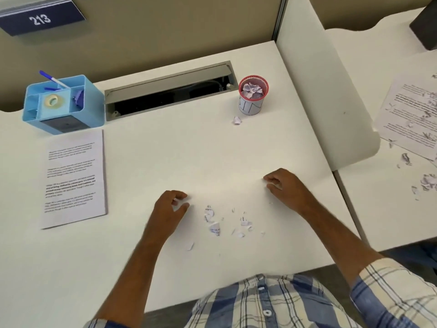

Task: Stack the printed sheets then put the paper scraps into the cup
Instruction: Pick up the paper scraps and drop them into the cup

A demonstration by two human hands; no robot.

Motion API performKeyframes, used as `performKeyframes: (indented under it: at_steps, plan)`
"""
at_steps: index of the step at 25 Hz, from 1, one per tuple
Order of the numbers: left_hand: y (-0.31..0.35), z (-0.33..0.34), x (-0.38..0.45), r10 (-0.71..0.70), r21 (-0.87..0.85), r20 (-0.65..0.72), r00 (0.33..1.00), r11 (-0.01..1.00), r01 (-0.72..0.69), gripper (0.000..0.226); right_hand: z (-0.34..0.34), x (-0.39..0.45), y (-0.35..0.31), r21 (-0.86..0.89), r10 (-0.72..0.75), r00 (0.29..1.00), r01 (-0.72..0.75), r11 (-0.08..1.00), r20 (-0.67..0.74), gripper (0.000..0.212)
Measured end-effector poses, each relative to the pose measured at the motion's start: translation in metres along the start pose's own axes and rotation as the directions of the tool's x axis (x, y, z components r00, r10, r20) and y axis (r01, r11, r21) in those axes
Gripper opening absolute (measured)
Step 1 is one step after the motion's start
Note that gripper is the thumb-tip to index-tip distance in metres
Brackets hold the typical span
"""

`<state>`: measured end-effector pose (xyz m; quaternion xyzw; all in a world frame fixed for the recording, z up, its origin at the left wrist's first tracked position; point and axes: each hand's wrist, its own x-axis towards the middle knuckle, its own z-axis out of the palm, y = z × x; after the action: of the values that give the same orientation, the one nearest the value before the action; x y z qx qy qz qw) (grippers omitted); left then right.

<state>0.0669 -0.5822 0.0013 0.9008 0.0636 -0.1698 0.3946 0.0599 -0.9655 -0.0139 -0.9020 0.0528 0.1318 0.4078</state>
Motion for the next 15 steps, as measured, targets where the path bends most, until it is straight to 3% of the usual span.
performKeyframes:
  at_steps: [7,13,15]
  plan:
    - [-0.050,0.025,-0.074,0.017,0.083,-0.060,0.998,0.996,-0.012,0.034,0.041,-0.049,0.006,-0.173,-0.047,0.998,0.056,0.983,0.052,0.038]
    - [-0.030,0.045,-0.079,0.155,0.040,0.087,0.984,0.986,-0.159,0.031,0.088,-0.066,-0.029,-0.115,-0.166,0.942,0.207,0.972,0.293,0.048]
    - [-0.033,0.036,-0.078,0.150,0.044,0.055,0.987,0.987,-0.153,0.032,0.077,-0.066,-0.029,-0.099,-0.175,0.946,0.209,0.973,0.272,0.045]
